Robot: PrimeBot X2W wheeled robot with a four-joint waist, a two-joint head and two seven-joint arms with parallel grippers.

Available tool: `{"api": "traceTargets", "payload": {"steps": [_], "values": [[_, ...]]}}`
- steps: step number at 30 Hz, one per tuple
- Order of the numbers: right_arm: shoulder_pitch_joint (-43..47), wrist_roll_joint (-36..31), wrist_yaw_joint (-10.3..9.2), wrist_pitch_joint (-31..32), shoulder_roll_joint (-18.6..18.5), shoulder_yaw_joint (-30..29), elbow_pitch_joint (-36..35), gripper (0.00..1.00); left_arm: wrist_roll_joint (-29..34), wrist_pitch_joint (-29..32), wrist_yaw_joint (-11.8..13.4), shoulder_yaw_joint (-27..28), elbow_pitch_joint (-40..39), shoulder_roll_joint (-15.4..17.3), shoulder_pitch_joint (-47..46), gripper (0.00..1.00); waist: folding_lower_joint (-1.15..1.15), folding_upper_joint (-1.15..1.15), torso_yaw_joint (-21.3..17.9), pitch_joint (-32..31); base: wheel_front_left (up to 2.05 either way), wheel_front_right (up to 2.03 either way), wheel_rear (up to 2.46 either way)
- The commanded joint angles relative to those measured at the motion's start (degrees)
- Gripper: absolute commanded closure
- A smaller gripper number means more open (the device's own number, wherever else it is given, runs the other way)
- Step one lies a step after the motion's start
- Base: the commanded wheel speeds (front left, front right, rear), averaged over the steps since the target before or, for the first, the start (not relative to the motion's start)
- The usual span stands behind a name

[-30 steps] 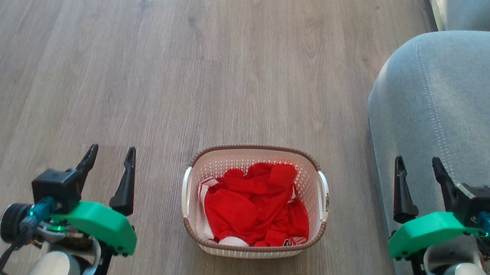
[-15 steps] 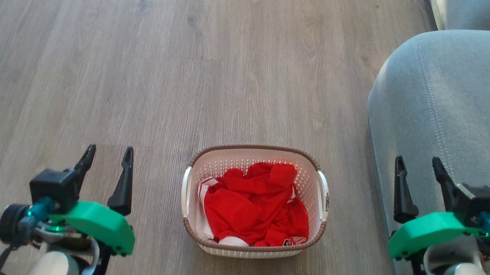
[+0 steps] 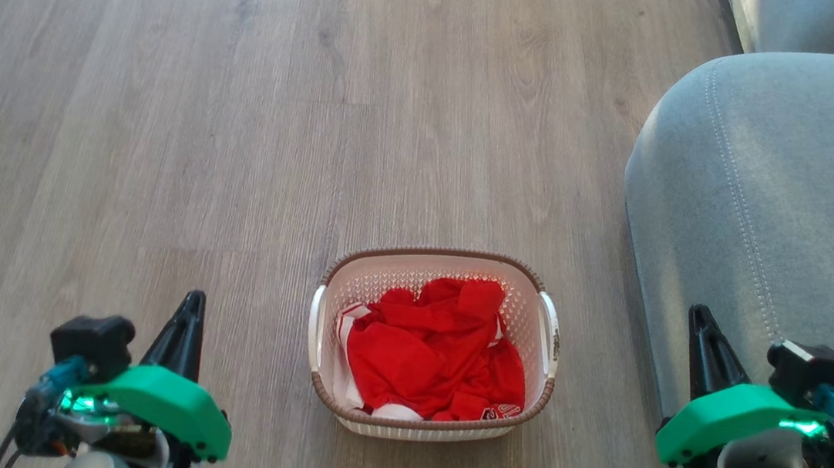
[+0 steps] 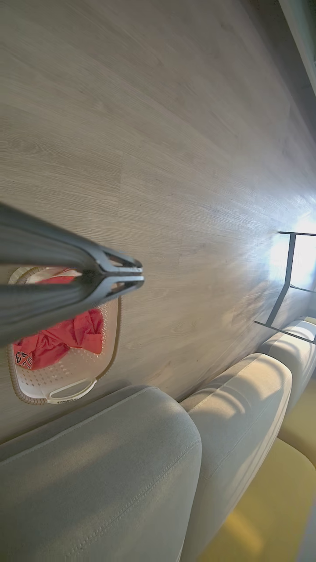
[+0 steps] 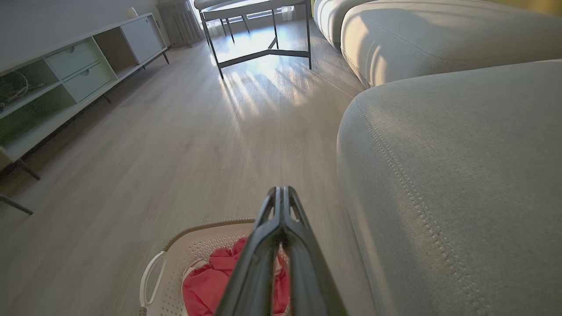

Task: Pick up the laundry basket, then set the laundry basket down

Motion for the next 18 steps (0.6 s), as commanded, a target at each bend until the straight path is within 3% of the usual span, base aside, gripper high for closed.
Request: {"api": "traceTargets", "payload": {"steps": [1, 18], "values": [[-2.21, 2.03, -0.04, 0.30, -0.48, -0.47, -1.43, 1.00, -1.76, 0.04, -0.47, 1.72, -1.20, 0.10, -2.71, 1.00, 0.00, 0.00, -0.01, -0.04, 0.00, 0.00, 0.00], [-2.33, 12.88, -0.08, 1.43, -0.59, -1.16, -0.44, 1.00, -11.29, 0.89, -2.65, 4.14, 1.15, -0.81, -3.67, 1.00, 0.00, 0.00, -0.09, -0.34, 0.00, 0.00, 0.00]]}}
